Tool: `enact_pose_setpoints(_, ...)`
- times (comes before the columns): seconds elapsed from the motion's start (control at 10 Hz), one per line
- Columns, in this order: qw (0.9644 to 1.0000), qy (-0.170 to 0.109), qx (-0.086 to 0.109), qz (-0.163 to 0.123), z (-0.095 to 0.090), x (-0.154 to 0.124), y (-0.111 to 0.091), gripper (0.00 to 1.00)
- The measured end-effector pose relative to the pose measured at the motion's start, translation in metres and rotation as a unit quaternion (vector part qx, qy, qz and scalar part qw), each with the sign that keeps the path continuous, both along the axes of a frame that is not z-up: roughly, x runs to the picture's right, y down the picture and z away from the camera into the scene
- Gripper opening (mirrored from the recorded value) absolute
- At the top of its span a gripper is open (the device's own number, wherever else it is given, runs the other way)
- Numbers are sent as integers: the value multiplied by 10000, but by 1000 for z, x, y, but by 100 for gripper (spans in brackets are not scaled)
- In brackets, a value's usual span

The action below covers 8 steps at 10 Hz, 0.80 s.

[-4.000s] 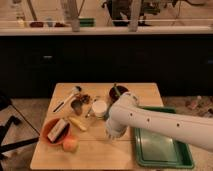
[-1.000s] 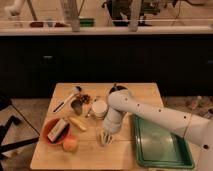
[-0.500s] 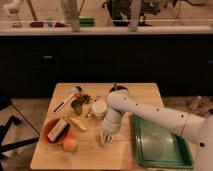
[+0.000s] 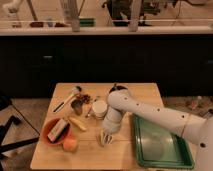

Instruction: Place towel in table surface

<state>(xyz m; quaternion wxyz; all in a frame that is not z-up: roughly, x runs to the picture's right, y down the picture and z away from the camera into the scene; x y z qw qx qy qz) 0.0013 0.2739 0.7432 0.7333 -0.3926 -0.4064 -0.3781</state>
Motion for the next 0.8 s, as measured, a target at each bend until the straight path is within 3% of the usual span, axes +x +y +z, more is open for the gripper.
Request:
enact_pose_setpoints(0.5,9999,-74,-69,41,-1,2,0,78)
enact_pose_setpoints(0.8,9999,-124,-84,35,-2,1,1,80)
